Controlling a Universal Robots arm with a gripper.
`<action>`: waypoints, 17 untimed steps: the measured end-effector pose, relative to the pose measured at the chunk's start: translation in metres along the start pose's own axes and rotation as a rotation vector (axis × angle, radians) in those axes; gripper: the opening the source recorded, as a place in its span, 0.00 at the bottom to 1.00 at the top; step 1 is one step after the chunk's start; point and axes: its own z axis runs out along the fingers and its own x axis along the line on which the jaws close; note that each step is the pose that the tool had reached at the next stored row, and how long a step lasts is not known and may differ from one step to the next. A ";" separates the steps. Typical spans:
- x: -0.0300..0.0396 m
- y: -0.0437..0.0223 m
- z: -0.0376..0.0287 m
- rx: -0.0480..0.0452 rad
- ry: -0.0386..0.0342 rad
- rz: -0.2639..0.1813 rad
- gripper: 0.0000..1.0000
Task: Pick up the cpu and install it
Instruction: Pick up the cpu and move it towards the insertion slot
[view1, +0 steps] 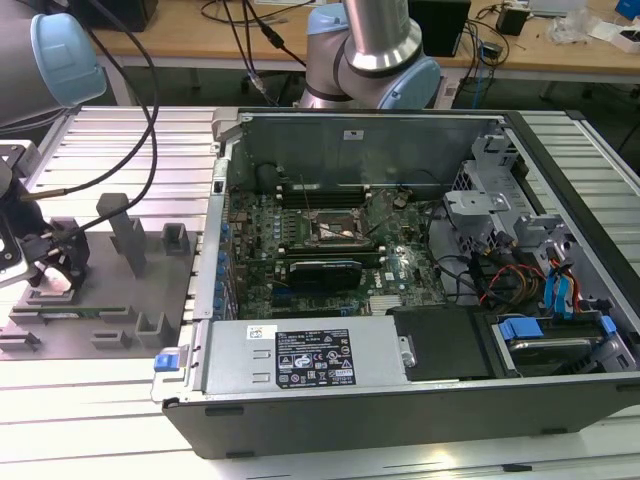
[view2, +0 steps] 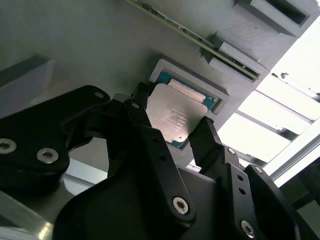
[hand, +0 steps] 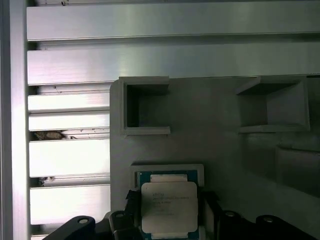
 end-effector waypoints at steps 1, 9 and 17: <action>0.0000 0.0000 0.0000 0.0000 0.0000 0.000 0.59; 0.0030 0.0000 -0.0001 -0.0059 0.0002 0.000 0.59; 0.0030 0.0000 -0.0001 -0.0058 0.0003 0.001 0.54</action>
